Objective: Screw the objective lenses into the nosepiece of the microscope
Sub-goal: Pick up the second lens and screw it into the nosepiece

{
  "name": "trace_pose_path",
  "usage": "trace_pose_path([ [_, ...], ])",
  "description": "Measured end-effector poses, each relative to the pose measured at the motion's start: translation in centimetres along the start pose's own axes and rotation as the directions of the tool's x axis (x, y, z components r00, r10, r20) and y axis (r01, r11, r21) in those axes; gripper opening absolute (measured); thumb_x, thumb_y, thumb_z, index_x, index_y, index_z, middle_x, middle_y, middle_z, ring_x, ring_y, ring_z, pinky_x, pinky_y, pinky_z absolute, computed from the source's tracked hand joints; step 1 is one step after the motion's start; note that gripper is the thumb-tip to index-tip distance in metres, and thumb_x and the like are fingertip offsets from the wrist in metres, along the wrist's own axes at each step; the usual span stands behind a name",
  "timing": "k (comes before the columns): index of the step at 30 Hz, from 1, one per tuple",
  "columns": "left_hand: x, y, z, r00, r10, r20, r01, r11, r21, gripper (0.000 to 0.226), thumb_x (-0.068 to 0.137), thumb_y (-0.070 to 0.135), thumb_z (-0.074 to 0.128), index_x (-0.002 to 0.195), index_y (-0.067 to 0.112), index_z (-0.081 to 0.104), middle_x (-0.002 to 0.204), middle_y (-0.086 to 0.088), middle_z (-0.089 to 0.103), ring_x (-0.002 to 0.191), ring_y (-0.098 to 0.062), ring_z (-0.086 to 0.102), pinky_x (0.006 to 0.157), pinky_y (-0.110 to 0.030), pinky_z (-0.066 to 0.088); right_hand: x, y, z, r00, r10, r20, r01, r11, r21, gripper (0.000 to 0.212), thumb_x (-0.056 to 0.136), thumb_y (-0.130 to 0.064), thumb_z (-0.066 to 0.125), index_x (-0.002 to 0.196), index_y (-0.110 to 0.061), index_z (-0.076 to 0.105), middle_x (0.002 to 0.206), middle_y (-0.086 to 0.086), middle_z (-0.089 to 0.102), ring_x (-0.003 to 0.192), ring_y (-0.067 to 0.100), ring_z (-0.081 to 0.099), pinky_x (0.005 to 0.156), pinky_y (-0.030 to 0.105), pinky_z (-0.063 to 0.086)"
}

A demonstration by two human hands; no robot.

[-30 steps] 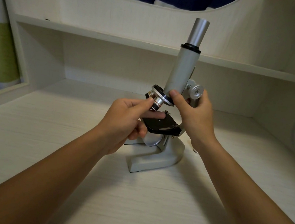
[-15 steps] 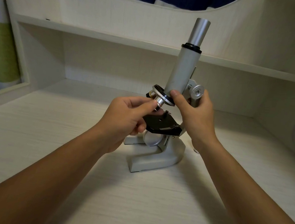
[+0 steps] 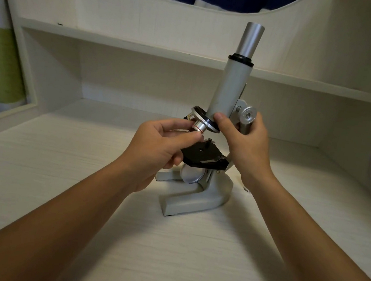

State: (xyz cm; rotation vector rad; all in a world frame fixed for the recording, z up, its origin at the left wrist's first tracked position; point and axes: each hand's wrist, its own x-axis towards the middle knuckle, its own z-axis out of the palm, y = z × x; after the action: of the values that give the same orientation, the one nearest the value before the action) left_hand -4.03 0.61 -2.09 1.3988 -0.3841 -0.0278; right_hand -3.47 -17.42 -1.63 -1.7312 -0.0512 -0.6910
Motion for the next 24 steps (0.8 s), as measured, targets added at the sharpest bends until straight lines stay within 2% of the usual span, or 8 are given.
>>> trace_pose_path([
  [4,0.0,0.11,0.18,0.996,-0.063,0.059,0.065,0.998,-0.025,0.028,0.095,0.037,0.06,0.108,0.015,0.073,0.099,-0.006,0.08,0.037,-0.011,0.048,0.036,-0.017,0.032,-0.03,-0.01,0.0,1.0,0.001,-0.002,-0.001,1.0,0.008,0.068,0.061,-0.067,0.076,0.113,-0.025,0.063,0.121,0.015,0.073,0.112,0.032,0.069,0.097,0.044,0.057],
  [7,0.01,0.15,0.29,0.99,-0.098,0.103,0.103,0.994,-0.041,0.033,0.102,0.034,0.049,0.111,0.01,0.069,0.1,-0.008,0.079,0.035,-0.013,0.05,0.034,-0.017,0.032,0.0,-0.02,-0.01,1.0,0.001,-0.002,-0.001,1.0,0.01,0.068,0.061,-0.067,0.076,0.113,-0.024,0.064,0.12,0.018,0.072,0.097,0.023,0.069,0.092,0.039,0.058],
  [9,0.01,0.07,0.24,0.994,-0.069,0.084,0.07,0.997,-0.014,0.027,0.1,0.03,0.054,0.11,0.011,0.07,0.099,-0.006,0.08,0.036,-0.012,0.049,0.034,-0.016,0.033,-0.02,-0.07,-0.02,1.0,-0.001,0.0,0.001,1.0,0.01,0.068,0.061,-0.068,0.076,0.112,-0.025,0.063,0.12,0.018,0.072,0.094,0.017,0.066,0.091,0.039,0.058],
  [13,0.13,-0.05,-0.05,1.0,-0.007,0.015,0.007,1.0,0.008,0.026,0.086,0.025,0.073,0.109,0.012,0.071,0.094,-0.005,0.08,0.039,-0.01,0.048,0.038,-0.018,0.036,0.01,-0.09,-0.04,1.0,0.001,0.0,-0.001,1.0,-0.004,0.065,0.061,-0.069,0.075,0.11,-0.028,0.063,0.119,0.017,0.072,0.099,0.027,0.07,0.091,0.04,0.059],
  [17,0.09,0.03,0.25,0.996,-0.062,0.057,0.063,0.998,-0.001,0.029,0.097,0.036,0.058,0.109,0.012,0.071,0.099,-0.005,0.08,0.037,-0.011,0.048,0.036,-0.018,0.034,0.03,-0.01,0.02,1.0,0.001,-0.004,-0.001,1.0,0.006,0.068,0.062,-0.067,0.076,0.114,-0.025,0.064,0.119,0.019,0.072,0.094,0.025,0.067,0.092,0.042,0.058],
  [19,0.11,0.07,0.38,0.996,-0.061,0.066,0.062,0.998,-0.014,0.031,0.1,0.033,0.052,0.109,0.009,0.071,0.099,-0.006,0.08,0.035,-0.011,0.046,0.035,-0.017,0.032,0.0,-0.01,0.05,1.0,0.007,-0.011,-0.007,1.0,0.012,0.067,0.062,-0.067,0.076,0.112,-0.025,0.064,0.119,0.02,0.072,0.098,0.028,0.069,0.096,0.046,0.057],
  [21,0.14,0.01,0.28,0.998,-0.032,0.054,0.032,0.999,0.01,0.026,0.099,0.029,0.056,0.105,0.011,0.072,0.096,-0.005,0.08,0.035,-0.01,0.047,0.035,-0.016,0.033,-0.03,-0.06,0.07,1.0,0.009,-0.016,-0.009,1.0,0.007,0.068,0.061,-0.067,0.076,0.113,-0.024,0.064,0.12,0.019,0.072,0.107,0.034,0.069,0.097,0.048,0.056],
  [24,0.18,-0.05,-0.04,1.0,0.022,0.012,-0.023,0.999,0.036,0.019,0.089,0.026,0.07,0.101,0.012,0.074,0.091,-0.005,0.08,0.04,-0.009,0.05,0.039,-0.018,0.037,-0.07,-0.15,0.07,1.0,0.013,-0.019,-0.013,1.0,0.001,0.069,0.061,-0.067,0.076,0.113,-0.023,0.064,0.12,0.019,0.072,0.103,0.033,0.069,0.097,0.049,0.056],
])
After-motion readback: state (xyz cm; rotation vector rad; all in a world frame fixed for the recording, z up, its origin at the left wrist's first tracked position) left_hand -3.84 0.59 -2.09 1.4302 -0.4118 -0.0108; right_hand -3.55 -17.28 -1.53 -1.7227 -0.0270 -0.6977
